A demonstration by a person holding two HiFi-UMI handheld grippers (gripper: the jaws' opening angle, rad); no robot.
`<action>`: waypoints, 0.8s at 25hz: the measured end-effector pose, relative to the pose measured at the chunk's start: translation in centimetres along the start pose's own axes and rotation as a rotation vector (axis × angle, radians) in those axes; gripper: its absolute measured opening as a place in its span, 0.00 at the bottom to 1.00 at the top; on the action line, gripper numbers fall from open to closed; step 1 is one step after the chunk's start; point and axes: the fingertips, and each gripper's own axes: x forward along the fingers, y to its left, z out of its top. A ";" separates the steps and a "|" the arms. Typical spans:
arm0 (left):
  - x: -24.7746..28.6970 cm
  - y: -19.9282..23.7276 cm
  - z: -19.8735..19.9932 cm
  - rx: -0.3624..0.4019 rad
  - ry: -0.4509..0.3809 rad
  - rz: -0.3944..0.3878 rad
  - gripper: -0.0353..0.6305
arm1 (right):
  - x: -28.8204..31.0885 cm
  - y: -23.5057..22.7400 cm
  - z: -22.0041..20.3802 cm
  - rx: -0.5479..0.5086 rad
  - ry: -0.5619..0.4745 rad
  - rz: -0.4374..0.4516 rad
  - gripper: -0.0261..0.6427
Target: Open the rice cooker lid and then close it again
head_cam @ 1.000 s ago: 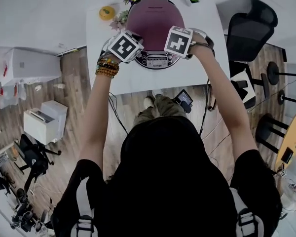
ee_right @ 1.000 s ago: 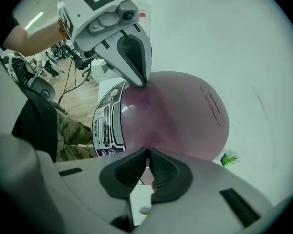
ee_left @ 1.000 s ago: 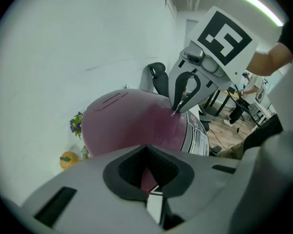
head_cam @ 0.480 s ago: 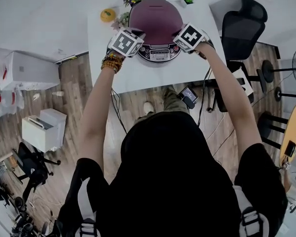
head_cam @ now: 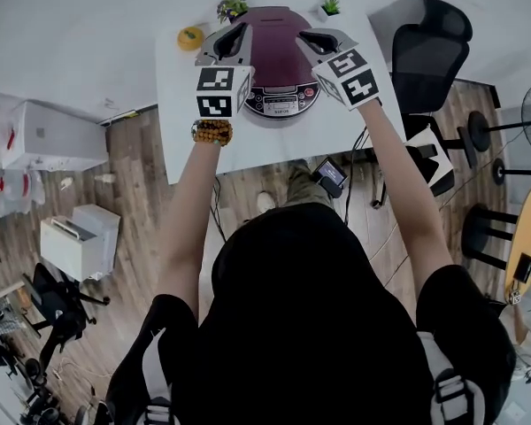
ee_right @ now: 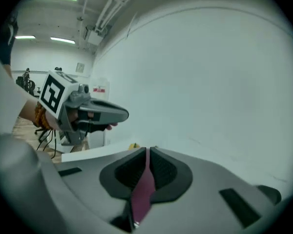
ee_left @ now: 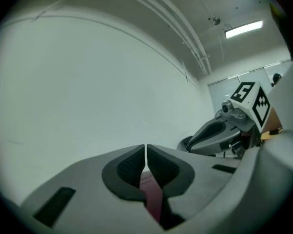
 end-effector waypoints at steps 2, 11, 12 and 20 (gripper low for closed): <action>-0.8 0.2 2.1 0.015 -0.073 0.062 0.09 | -1.6 -0.3 3.2 -0.002 -0.141 -0.064 0.11; -4.7 -2.0 6.2 0.146 -0.226 0.201 0.09 | -7.7 1.2 9.2 -0.017 -0.508 -0.235 0.11; -5.1 -2.3 6.2 0.158 -0.233 0.209 0.09 | -8.2 1.4 9.3 -0.019 -0.531 -0.251 0.11; -8.0 -5.2 5.7 0.228 -0.343 0.207 0.09 | -11.7 3.3 7.4 0.023 -0.658 -0.385 0.10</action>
